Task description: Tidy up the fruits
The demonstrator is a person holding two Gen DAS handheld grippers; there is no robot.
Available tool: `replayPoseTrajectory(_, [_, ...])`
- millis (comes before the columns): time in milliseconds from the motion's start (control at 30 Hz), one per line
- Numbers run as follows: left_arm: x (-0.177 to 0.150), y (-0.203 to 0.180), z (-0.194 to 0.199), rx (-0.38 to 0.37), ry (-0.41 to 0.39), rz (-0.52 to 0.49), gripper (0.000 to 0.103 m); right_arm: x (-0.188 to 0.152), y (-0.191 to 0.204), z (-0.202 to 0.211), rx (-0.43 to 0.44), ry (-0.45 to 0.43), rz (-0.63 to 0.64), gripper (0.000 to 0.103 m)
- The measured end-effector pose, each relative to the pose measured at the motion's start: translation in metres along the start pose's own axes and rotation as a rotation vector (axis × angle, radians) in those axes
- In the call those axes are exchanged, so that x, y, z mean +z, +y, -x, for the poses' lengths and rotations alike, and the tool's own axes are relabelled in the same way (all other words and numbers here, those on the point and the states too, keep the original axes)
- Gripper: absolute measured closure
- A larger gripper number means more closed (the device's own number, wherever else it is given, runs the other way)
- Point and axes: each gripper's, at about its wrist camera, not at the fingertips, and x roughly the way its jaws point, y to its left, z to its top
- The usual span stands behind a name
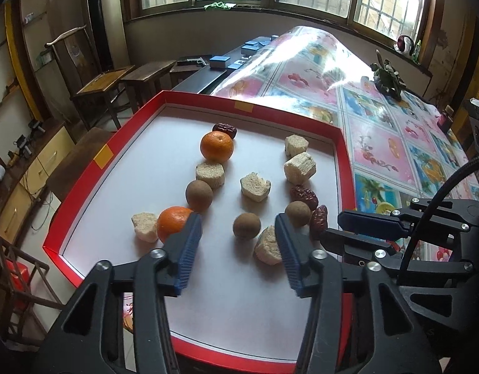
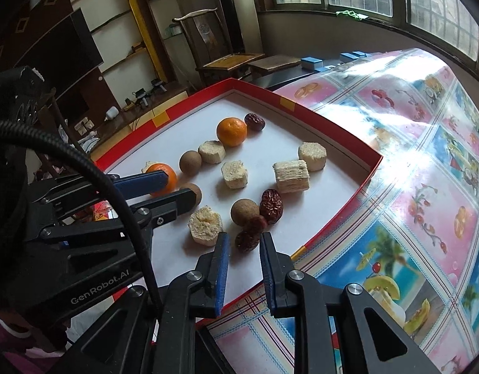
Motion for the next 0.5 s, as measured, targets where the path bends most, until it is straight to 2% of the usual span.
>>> replayPoseTrajectory(233, [0.006, -0.013, 0.002, 0.016, -0.019, -0.012, 0.049, -0.003, -0.007, 0.02, -0.025, -0.05, -0.03, 0.074])
replayPoseTrajectory(500, [0.014, -0.028, -0.004, 0.025, -0.02, -0.004, 0.049, -0.007, -0.017, 0.033, -0.119, -0.085, -0.07, 0.067])
